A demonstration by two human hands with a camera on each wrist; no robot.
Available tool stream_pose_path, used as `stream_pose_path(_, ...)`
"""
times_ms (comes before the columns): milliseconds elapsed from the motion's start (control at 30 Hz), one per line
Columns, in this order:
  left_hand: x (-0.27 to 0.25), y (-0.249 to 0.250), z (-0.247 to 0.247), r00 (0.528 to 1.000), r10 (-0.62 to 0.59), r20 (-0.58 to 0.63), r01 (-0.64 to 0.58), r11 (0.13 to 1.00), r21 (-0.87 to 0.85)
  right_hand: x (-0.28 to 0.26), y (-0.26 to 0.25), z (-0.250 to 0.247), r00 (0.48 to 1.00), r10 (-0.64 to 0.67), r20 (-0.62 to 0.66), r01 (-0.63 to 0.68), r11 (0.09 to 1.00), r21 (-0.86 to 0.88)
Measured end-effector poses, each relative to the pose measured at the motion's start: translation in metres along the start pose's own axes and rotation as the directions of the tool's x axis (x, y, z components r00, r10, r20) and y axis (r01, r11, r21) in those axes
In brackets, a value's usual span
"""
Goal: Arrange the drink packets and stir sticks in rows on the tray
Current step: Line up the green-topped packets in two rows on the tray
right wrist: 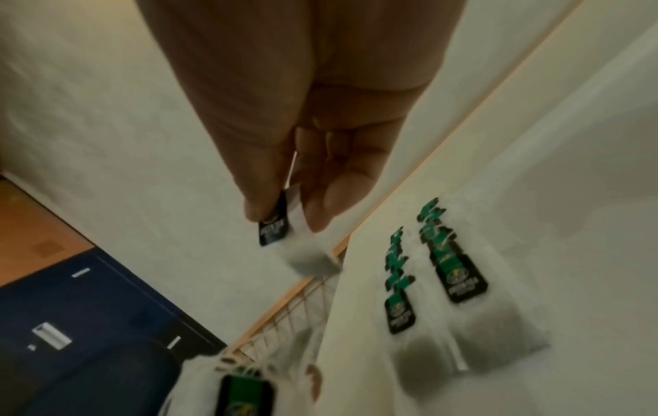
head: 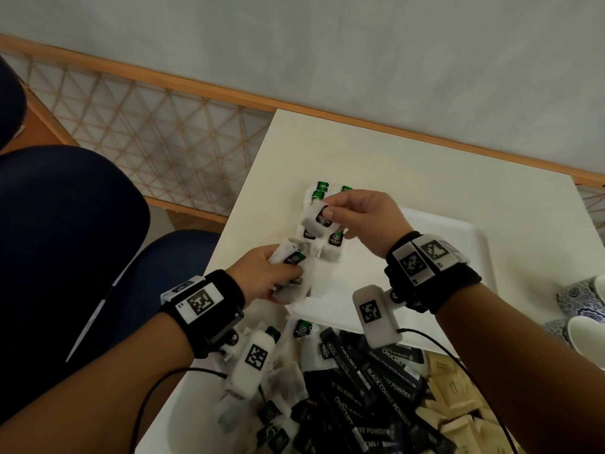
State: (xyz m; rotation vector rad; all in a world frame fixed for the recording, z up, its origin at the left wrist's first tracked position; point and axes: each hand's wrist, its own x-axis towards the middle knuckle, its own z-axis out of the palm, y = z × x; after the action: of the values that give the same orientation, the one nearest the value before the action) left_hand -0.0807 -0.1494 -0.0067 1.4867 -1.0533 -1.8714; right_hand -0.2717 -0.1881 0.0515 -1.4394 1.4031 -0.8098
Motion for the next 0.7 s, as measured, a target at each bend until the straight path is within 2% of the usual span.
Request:
stream_pose_path(133,0.001,0.001,-0.017,0.992,0.020,-0.128,-0.027,0.998,-0.053,0.005,0.013,-0.009,0.999,0.025,-0.022,-0.029,0.981,-0.191)
stream_pose_path(300,0.003,0.011,-0.031,0.982,0.057,-0.177,-0.077,0.991,-0.110,0.006,0.033,-0.008,0.987,0.128,0.098,-0.073,0.898,-0.434)
stream_pose_path(467,0.007,0.015,-0.029,0.989,0.082,-0.123,-0.091,0.994,-0.064,0.016,0.050,-0.001,0.975,0.191,0.115,-0.098,0.829,-0.550)
stream_pose_path(700,0.012,0.013,-0.014,0.998,0.050,-0.037,-0.050,0.999,0.015,0.026,0.056,-0.004,0.984,0.172,0.036,-0.126,0.833,-0.539)
